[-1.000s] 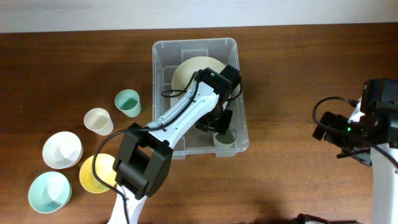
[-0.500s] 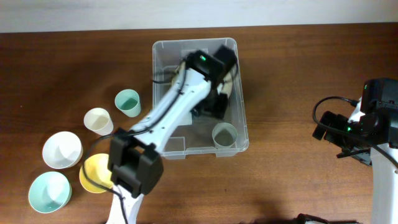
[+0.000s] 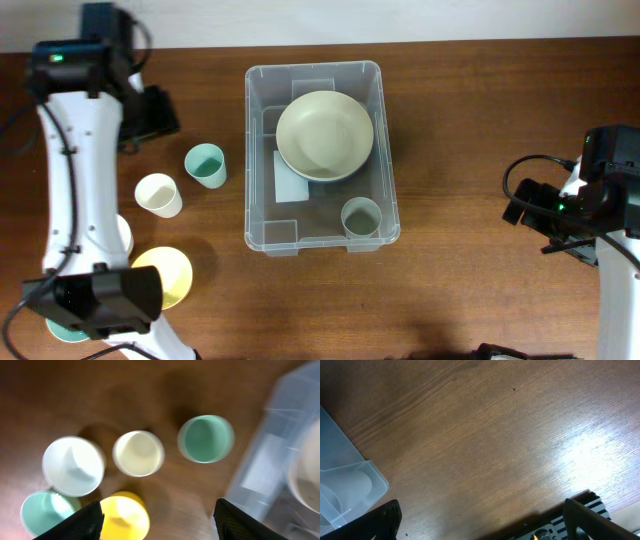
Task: Pack container
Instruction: 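Carry the grey cup into the container's front right corner, release, then move the left gripper to the cream cup and grasp it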
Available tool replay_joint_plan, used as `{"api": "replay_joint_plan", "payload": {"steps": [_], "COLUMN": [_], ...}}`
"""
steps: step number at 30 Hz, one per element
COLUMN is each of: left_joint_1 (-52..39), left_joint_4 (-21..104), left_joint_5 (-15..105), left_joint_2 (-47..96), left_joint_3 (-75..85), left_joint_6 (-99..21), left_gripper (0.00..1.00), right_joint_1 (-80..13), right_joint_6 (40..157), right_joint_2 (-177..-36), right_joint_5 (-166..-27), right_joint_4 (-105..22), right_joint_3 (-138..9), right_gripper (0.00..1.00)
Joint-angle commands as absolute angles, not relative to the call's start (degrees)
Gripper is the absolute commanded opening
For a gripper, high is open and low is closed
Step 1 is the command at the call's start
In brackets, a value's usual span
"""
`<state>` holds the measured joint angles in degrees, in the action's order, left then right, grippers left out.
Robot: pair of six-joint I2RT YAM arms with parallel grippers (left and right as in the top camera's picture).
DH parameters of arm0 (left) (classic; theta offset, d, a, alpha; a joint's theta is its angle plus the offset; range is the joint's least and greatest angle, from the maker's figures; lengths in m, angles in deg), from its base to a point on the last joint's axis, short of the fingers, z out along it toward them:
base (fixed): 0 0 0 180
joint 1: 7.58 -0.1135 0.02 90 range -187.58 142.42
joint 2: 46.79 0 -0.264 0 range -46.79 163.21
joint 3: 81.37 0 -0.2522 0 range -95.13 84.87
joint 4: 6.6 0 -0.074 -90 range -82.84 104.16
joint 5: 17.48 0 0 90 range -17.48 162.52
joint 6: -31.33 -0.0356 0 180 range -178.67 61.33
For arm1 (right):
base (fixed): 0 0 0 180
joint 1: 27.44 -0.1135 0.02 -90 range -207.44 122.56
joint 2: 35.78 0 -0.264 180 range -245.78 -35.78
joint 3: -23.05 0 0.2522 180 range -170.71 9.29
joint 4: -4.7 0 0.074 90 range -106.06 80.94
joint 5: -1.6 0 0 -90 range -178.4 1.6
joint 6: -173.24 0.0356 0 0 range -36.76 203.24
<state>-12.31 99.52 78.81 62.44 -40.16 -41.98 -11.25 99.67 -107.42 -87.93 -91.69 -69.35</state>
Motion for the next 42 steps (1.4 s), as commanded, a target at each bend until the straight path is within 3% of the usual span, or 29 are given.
{"api": "replay_joint_plan", "payload": {"steps": [1, 18, 42], "left_joint_1": [-17.3, -21.3, -22.0], "left_joint_4": [98.5, 80.5, 74.9], "left_joint_5": [77.7, 74.2, 77.9], "left_joint_2": [62.5, 62.5, 62.5], "left_joint_3": [-35.1, -4.4, -0.3], "left_joint_6": [-42.5, -43.8, -42.9], "left_gripper": [0.73, 0.73, 0.73], "right_joint_1": [-11.3, -11.3, -11.3], "right_joint_6": [99.6, 99.5, 99.5], "right_joint_2": [-107.5, -107.5, -107.5], "right_joint_5": [-88.2, -88.2, -88.2], "right_joint_4": [-91.5, -91.5, -91.5], "right_joint_3": [-69.2, -69.2, -69.2], "right_gripper": [0.99, 0.99, 0.99]}}
